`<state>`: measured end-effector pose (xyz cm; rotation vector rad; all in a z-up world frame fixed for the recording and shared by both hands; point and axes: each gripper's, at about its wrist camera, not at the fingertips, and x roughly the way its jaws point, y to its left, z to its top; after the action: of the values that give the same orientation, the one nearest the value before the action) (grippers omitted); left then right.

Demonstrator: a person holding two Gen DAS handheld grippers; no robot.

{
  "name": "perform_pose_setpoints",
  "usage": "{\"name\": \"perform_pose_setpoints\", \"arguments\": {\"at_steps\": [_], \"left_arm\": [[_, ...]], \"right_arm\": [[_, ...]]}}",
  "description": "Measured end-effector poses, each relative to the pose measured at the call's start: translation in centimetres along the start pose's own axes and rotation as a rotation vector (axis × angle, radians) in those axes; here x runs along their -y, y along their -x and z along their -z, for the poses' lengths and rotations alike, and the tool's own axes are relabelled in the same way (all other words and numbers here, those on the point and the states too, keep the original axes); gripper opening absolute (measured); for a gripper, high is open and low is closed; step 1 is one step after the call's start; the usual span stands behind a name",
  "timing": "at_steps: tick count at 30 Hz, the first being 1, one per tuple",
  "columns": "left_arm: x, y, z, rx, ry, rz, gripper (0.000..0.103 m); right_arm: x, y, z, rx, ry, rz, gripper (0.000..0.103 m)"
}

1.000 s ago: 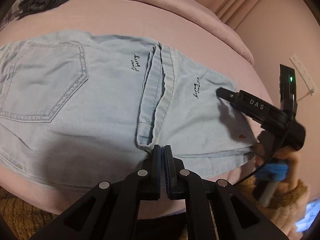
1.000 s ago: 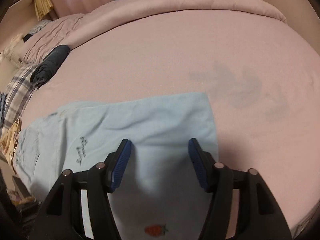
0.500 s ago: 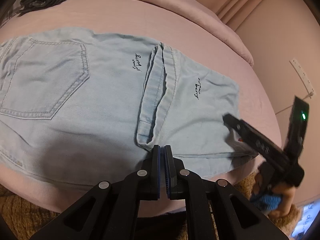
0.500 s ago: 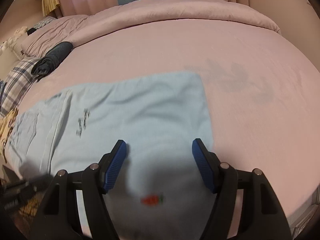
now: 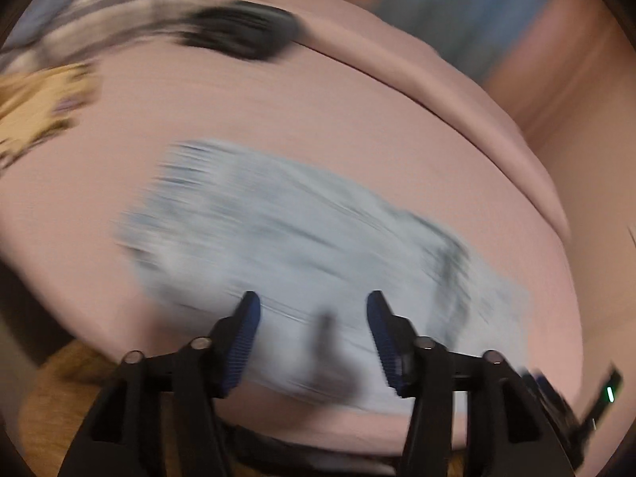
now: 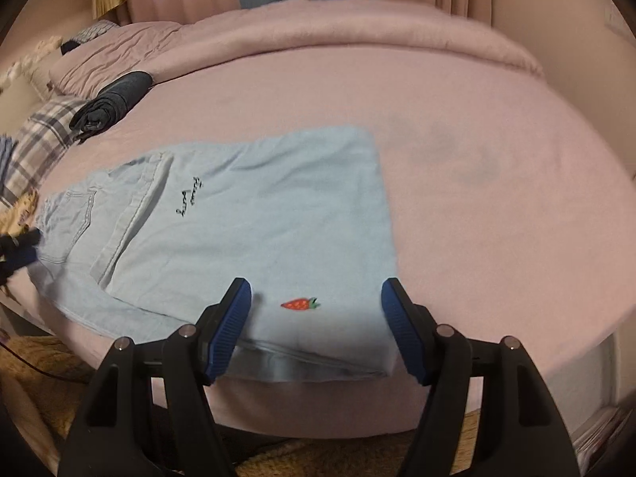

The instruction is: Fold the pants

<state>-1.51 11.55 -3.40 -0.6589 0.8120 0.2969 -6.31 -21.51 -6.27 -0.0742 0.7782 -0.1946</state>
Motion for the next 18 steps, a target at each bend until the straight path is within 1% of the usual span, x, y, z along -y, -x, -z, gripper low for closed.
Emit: {"name": "perform_pose_setpoints", "arguments": {"at_steps": [2, 4, 5, 6, 9, 11, 13, 15, 18], "left_arm": [[-2.1, 0.2, -0.7, 0.025, 0.058, -0.045, 0.057], [-3.6, 0.2, -1.2, 0.046, 0.096, -0.086, 0.059], [-4.0, 0.1, -1.3, 0.054, 0.103, -0.12, 0.06], [-4.5, -0.2, -1.4, 0.061, 0.101, -0.172, 0.06], [-5.4, -1.1, -1.5, 0.072, 0.101, -0.244, 0.061], [-6.0, -1.7, -1.4, 0.055, 0.106, -0.226, 0.064], [-6.6, -2.6, -1.5, 0.023, 0.128, -0.168, 0.064], [-6.6, -3.1, -1.3, 0.003, 0.141, -0.141, 0.064], [-6.4, -3.1, -1.1, 0.006, 0.132, -0.146, 0.066]], "right_arm": [[0.0, 0.3, -0.4, 0.016, -0.017, -0.021, 0.068], [0.1, 0.2, -0.6, 0.013, -0.035, -0.05, 0.07], [0.0, 0.0, -0.7, 0.01, -0.044, -0.06, 0.071], [-0.1, 0.0, -0.7, 0.007, -0.046, -0.057, 0.071], [-0.5, -0.5, -0.7, -0.007, -0.047, -0.032, 0.071], [-0.8, -0.5, -0.6, -0.014, -0.053, -0.029, 0.071], [-0.9, -0.6, -0.5, -0.022, -0.061, -0.032, 0.071], [-1.1, -0.9, -0.4, -0.034, -0.068, -0.028, 0.071], [-1.5, -0.9, -0.3, -0.039, -0.059, -0.026, 0.071]]}}
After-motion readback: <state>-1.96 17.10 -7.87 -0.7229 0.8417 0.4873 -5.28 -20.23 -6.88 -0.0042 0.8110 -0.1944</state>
